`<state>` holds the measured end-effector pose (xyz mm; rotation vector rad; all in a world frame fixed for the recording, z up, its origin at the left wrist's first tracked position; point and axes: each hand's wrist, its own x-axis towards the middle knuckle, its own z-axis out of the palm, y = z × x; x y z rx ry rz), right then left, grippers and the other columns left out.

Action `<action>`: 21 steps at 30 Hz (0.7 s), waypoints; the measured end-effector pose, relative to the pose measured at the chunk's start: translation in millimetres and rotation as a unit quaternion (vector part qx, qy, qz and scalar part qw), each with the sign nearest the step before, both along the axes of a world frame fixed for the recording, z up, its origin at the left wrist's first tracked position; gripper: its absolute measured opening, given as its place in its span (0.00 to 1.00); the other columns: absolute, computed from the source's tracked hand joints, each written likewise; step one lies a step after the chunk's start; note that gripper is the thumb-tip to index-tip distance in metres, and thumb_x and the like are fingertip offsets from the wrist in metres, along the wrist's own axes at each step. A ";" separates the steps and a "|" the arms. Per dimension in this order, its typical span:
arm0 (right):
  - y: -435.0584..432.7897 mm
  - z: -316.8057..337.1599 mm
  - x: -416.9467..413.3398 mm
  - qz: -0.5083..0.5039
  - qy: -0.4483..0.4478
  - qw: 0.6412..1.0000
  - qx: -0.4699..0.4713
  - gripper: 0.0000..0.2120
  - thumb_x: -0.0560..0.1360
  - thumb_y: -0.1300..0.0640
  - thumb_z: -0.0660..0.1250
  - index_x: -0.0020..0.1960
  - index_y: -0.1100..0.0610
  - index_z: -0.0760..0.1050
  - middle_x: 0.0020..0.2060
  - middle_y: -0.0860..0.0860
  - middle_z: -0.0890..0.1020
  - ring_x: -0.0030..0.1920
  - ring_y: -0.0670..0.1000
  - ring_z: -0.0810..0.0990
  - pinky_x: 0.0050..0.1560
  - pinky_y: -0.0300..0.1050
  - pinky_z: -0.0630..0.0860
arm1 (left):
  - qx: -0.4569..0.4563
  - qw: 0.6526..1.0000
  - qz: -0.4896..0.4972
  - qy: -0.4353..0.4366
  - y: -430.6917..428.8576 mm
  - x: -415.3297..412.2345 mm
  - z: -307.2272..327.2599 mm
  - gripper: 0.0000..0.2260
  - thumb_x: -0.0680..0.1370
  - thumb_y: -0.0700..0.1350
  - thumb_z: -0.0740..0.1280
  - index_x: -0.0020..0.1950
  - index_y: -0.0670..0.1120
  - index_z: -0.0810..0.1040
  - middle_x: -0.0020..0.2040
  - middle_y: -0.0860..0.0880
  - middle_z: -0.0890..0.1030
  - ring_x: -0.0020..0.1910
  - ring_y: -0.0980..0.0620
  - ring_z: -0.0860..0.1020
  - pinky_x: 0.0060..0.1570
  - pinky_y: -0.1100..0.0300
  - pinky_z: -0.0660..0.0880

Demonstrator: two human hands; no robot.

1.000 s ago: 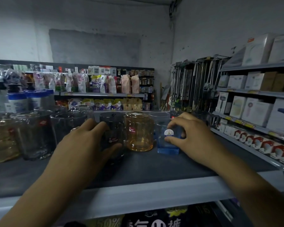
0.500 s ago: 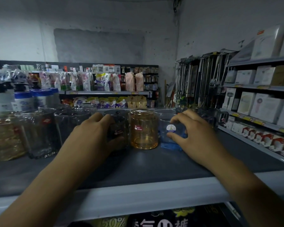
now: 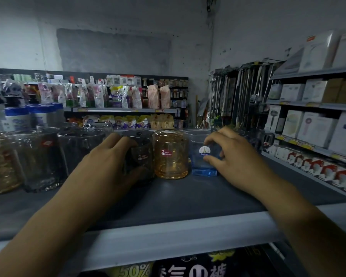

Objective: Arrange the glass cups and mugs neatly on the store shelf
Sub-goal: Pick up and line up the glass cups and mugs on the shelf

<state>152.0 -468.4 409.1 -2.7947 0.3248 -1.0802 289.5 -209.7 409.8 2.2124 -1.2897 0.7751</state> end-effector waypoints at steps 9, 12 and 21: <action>-0.7 -6.2 0.8 0.019 -0.023 1.000 -0.005 0.13 0.75 0.57 0.75 0.57 0.52 0.76 0.51 0.45 0.73 0.42 0.33 0.69 0.46 0.36 0.66 | 0.004 0.999 -0.008 0.031 -1.2 0.9 -0.5 0.25 0.72 0.55 0.74 0.66 0.48 0.75 0.58 0.49 0.74 0.52 0.45 0.78 0.50 0.45 0.79; -0.2 -6.1 0.1 0.017 -0.019 1.000 -0.001 0.12 0.75 0.57 0.74 0.55 0.51 0.75 0.51 0.45 0.73 0.42 0.34 0.69 0.47 0.38 0.68 | 0.005 0.999 -0.005 0.033 -0.5 0.7 -0.7 0.24 0.73 0.54 0.74 0.65 0.48 0.75 0.58 0.49 0.74 0.51 0.45 0.78 0.50 0.46 0.79; 4.7 -2.5 -5.5 0.024 -0.016 1.000 0.004 0.13 0.77 0.54 0.72 0.59 0.52 0.75 0.53 0.44 0.72 0.44 0.44 0.71 0.49 0.47 0.75 | 0.000 1.000 -0.005 0.030 1.6 -8.6 3.6 0.24 0.73 0.63 0.65 0.64 0.51 0.73 0.58 0.50 0.73 0.49 0.46 0.78 0.46 0.43 0.81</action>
